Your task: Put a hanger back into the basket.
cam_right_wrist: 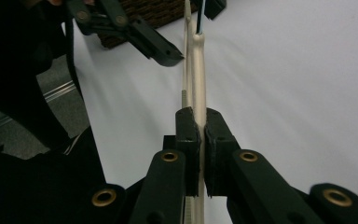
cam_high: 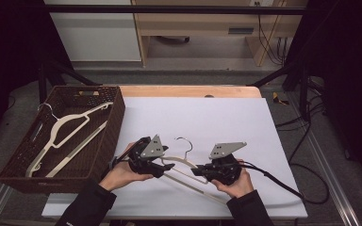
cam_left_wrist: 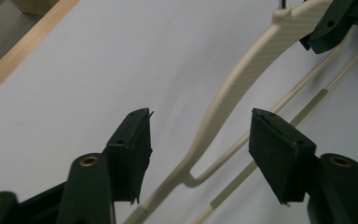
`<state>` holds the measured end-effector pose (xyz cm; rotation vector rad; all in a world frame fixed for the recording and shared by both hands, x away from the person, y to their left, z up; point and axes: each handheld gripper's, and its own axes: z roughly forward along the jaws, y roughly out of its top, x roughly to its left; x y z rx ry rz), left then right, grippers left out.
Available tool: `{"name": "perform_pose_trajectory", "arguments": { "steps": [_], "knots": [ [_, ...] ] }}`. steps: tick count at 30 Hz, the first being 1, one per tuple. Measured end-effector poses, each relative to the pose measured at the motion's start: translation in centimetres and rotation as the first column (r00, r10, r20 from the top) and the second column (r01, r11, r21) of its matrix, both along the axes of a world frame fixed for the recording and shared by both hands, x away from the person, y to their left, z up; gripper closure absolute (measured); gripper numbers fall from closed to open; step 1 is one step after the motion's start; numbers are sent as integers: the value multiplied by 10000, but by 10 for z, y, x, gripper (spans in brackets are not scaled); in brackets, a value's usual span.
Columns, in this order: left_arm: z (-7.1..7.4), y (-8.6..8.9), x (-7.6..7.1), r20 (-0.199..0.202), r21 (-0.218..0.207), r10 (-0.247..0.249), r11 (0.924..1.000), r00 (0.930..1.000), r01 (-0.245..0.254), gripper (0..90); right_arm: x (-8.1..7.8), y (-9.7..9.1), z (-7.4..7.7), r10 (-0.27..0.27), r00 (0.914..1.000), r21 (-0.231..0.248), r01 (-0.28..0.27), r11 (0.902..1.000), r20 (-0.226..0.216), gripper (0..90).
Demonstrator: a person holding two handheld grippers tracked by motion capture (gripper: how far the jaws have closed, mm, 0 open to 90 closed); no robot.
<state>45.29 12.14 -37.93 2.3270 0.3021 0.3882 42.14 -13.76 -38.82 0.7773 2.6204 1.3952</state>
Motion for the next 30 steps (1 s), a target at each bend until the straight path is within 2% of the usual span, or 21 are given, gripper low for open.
{"name": "perform_pose_trajectory", "arguments": {
  "steps": [3, 4, 8, 9, 14, 15, 18, 21, 22, 23, 25, 27, 29, 30],
  "knots": [
    [-1, -2, 1, -205, -28, -110, 9999, 9997, 110, 519, -1, 2, 1, 203, 9998, 26, -203, 9998, 77, 869],
    [-1, -1, 1, -190, 144, -231, 9996, 9996, 234, 550, -1, 2, 1, 208, 9998, 19, -208, 9998, 31, 869],
    [0, -1, -1, -366, 46, -444, 9990, 9983, 446, 692, 0, 2, -1, 332, 9994, -36, -331, 9994, 74, 868],
    [1, 0, -2, -297, 167, -477, 9987, 9984, 482, 696, 0, 2, -1, 342, 9994, -26, -342, 9994, 82, 868],
    [4, 2, -6, -274, 192, -560, 9982, 9981, 566, 736, 0, 2, 0, 300, 9995, 79, -301, 9995, 139, 855],
    [6, 2, -9, -378, 215, -613, 9978, 9974, 622, 750, -1, 1, 2, 104, 9994, 97, -107, 9999, 343, 825],
    [8, 3, -13, -675, 123, -669, 9976, 9955, 679, 789, -1, -1, 4, -314, 9978, 150, 306, 9994, 587, 752],
    [8, 3, -19, -758, 80, -682, 9976, 9948, 690, 818, -1, -2, 5, -583, 9934, 245, 561, 9981, 984, 666],
    [8, 2, -21, -843, 48, -774, 9969, 9934, 781, 833, -2, -3, 5, -695, 9909, 276, 667, 9974, 1153, 639],
    [8, 1, -24, -989, -158, -737, 9972, 9924, 725, 846, -2, -3, 5, -783, 9884, 314, 748, 9967, 1305, 601],
    [8, 0, -29, -908, -89, -767, 9970, 9929, 763, 864, -2, -4, 6, -982, 9830, 396, 932, 9949, 1552, 545],
    [9, 0, -31, -848, -165, -510, 9986, 9951, 498, 865, -3, -6, 8, -1111, 9779, 480, 1041, 9934, 1769, 500],
    [9, 1, -32, -961, -272, -431, 9988, 9944, 407, 866, -3, -7, 9, -1192, 9746, 513, 1114, 9925, 1897, 474],
    [9, 2, -32, -1064, -397, -332, 9988, 9938, 291, 866, -5, -12, 10, -1433, 9671, 579, 1340, 9893, 2101, 409]
  ]
}}
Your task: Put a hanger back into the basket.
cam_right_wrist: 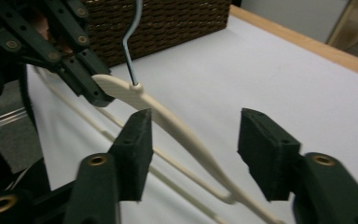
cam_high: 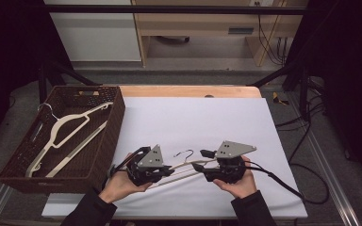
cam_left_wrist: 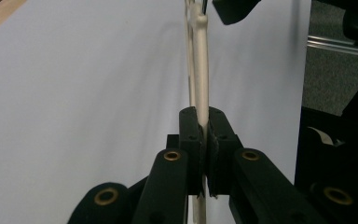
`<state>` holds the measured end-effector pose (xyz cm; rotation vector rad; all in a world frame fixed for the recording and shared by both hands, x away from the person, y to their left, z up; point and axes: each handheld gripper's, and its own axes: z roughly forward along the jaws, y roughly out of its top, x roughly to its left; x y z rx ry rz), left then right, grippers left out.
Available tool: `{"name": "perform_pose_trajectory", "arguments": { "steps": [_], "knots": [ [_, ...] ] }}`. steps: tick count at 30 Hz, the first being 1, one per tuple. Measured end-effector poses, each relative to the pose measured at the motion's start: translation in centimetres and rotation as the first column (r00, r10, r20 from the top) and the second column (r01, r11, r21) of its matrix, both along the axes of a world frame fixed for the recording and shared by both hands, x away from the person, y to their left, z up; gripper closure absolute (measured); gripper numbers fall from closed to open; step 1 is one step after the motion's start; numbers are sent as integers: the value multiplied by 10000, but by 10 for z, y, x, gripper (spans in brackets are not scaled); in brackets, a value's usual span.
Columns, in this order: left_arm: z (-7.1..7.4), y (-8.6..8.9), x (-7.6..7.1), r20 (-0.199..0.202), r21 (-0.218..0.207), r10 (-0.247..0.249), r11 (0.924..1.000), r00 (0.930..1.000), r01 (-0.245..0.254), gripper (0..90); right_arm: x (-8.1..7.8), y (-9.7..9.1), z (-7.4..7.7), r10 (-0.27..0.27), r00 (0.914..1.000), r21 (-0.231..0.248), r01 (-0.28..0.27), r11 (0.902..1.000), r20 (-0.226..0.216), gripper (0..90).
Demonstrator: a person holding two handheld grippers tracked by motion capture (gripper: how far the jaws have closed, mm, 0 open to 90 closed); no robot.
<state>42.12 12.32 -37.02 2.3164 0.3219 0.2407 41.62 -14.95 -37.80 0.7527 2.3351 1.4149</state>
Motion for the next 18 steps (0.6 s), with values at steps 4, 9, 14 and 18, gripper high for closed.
{"name": "perform_pose_trajectory", "arguments": {
  "steps": [4, 9, 14, 18],
  "knots": [
    [3, 6, -1, -83, -332, 617, 9975, 9981, -620, 866, -5, -14, 0, -507, 9981, 221, 499, 9985, 357, 312],
    [11, 15, -1, -33, -650, 995, 9929, 9950, -995, 866, -12, -37, -4, -1211, 9923, 354, 1201, 9921, 262, 232],
    [24, 24, -3, 101, -1075, 1338, 9854, 9909, -1320, 866, -15, -57, -15, -1978, 9801, 432, 1971, 9794, 143, 158],
    [35, 35, -4, 175, -1483, 1580, 9769, 9873, -1537, 866, -17, -66, -22, -2444, 9697, 377, 2441, 9690, 36, 121]
  ]
}}
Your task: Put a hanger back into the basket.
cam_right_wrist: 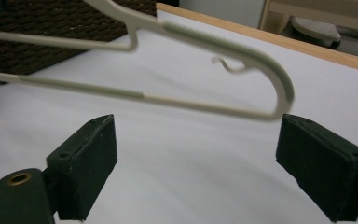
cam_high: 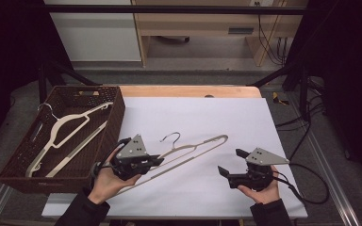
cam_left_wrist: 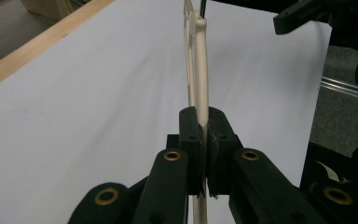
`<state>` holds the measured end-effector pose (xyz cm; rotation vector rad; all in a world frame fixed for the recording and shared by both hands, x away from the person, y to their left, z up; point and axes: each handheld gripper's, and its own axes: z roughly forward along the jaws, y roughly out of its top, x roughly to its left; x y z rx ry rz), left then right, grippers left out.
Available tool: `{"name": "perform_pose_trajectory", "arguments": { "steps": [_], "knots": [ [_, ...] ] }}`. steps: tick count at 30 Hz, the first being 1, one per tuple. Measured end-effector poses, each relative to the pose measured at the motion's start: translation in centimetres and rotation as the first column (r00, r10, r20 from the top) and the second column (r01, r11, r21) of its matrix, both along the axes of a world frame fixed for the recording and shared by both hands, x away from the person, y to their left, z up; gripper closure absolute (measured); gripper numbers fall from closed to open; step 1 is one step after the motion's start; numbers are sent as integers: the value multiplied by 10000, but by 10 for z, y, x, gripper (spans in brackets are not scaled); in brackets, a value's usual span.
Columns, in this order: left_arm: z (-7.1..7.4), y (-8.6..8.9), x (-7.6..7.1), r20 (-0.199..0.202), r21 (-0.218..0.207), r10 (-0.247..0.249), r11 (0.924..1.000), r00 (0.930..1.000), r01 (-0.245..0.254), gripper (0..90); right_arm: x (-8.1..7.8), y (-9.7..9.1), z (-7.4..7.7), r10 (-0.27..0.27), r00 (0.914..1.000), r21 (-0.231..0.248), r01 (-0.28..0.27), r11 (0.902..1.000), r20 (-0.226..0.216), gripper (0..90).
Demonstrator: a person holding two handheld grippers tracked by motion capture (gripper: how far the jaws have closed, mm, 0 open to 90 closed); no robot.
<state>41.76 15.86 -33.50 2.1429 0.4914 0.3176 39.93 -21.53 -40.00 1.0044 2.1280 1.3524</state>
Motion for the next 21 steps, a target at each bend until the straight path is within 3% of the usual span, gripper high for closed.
{"name": "perform_pose_trajectory", "arguments": {
  "steps": [5, 14, 21],
  "knots": [
    [15, 14, 1, 223, -249, 281, 9993, 9994, -276, 867, -2, -8, -5, -331, 9995, -22, 331, 9995, -18, 100],
    [49, 53, 10, 387, -1057, 925, 9905, 9950, -880, 866, -4, -16, -6, -761, 9970, 18, 761, 9971, -105, 78],
    [71, 88, 21, 694, -1314, 1722, 9780, 9826, -1621, 866, -5, -18, -7, -953, 9952, 30, 954, 9954, -233, 59]
  ]
}}
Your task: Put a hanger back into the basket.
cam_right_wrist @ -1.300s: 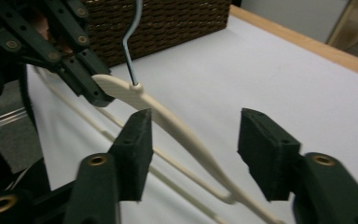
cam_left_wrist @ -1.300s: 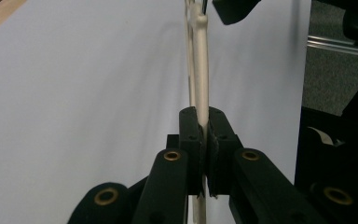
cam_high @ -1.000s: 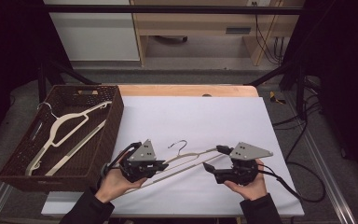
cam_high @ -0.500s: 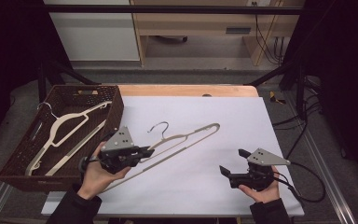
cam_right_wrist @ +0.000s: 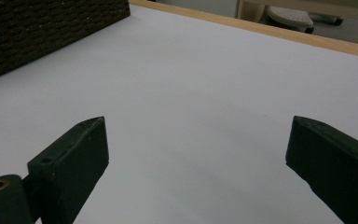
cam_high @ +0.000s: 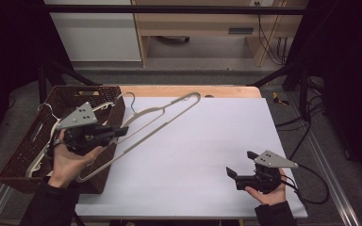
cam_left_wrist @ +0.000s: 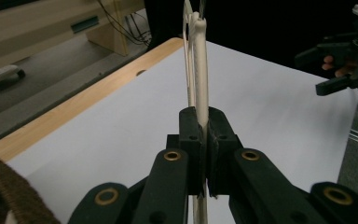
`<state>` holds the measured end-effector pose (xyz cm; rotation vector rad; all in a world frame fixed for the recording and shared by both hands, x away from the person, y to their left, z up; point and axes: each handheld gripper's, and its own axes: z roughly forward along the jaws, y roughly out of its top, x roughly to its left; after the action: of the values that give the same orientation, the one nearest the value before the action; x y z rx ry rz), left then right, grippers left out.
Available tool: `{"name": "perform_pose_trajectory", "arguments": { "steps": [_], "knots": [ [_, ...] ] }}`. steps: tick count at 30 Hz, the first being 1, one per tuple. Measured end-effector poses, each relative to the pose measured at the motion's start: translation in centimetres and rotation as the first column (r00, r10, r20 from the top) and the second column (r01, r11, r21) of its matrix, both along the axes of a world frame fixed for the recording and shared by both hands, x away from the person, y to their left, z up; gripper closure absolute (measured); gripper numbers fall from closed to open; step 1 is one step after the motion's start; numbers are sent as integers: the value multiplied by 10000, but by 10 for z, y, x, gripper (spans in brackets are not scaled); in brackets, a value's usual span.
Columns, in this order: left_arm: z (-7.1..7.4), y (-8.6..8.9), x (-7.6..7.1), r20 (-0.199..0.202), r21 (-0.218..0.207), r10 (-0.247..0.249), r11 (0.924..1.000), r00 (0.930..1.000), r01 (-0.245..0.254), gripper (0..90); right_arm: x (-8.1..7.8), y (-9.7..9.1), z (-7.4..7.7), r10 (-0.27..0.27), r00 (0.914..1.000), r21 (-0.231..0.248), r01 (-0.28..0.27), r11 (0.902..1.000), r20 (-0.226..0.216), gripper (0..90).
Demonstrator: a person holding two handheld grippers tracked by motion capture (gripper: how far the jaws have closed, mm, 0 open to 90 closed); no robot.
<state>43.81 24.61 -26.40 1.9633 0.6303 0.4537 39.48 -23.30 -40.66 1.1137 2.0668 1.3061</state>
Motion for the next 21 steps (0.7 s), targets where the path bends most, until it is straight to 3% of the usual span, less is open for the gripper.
{"name": "perform_pose_trajectory", "arguments": {
  "steps": [8, 15, 21],
  "knots": [
    [7, 42, 14, 80, -142, 780, 9969, 9969, -779, 866, -1, -2, -1, -92, 10000, 92, 92, 9999, -37, 48],
    [-3, 82, 23, 6, -366, 1521, 9877, 9884, -1519, 866, -1, -3, -1, -127, 9999, 101, 128, 9999, -90, 44],
    [-10, 115, 30, -45, -312, 2065, 9779, 9784, -2066, 866, -1, -3, -1, -106, 9999, 73, 107, 9999, -114, 43]
  ]
}}
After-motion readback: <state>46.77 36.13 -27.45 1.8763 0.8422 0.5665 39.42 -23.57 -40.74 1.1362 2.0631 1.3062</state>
